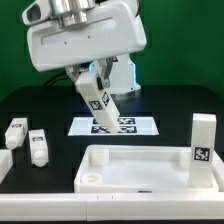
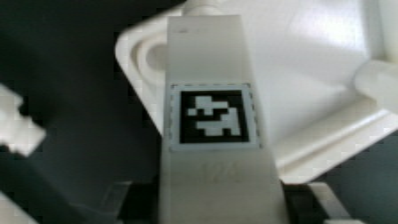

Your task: Assemble desk

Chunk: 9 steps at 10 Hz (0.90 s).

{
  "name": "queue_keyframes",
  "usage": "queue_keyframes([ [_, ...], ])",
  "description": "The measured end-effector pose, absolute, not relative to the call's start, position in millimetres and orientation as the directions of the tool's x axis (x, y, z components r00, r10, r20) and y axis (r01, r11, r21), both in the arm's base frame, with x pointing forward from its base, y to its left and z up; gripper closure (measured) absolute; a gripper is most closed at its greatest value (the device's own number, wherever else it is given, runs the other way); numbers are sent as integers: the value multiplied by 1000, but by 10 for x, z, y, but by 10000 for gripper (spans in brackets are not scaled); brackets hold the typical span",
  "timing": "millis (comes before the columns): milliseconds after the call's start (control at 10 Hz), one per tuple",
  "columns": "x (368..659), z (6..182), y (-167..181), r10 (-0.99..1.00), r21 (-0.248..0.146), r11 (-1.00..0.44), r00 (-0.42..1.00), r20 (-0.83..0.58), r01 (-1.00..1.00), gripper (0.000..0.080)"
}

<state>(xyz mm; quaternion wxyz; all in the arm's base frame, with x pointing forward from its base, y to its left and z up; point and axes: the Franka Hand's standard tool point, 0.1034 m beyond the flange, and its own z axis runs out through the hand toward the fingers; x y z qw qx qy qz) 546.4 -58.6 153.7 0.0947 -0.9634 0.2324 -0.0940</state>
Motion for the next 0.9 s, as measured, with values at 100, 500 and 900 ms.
queue_keyframes([
  [100,5615,1643,-584,-422,-210,-899,888,183,-385,515],
  [500,5785,1724,-619,-325,-126,-945,821,470,-302,514],
  [900,6087,1692,-622,-300,-117,-953,819,489,-279,514],
])
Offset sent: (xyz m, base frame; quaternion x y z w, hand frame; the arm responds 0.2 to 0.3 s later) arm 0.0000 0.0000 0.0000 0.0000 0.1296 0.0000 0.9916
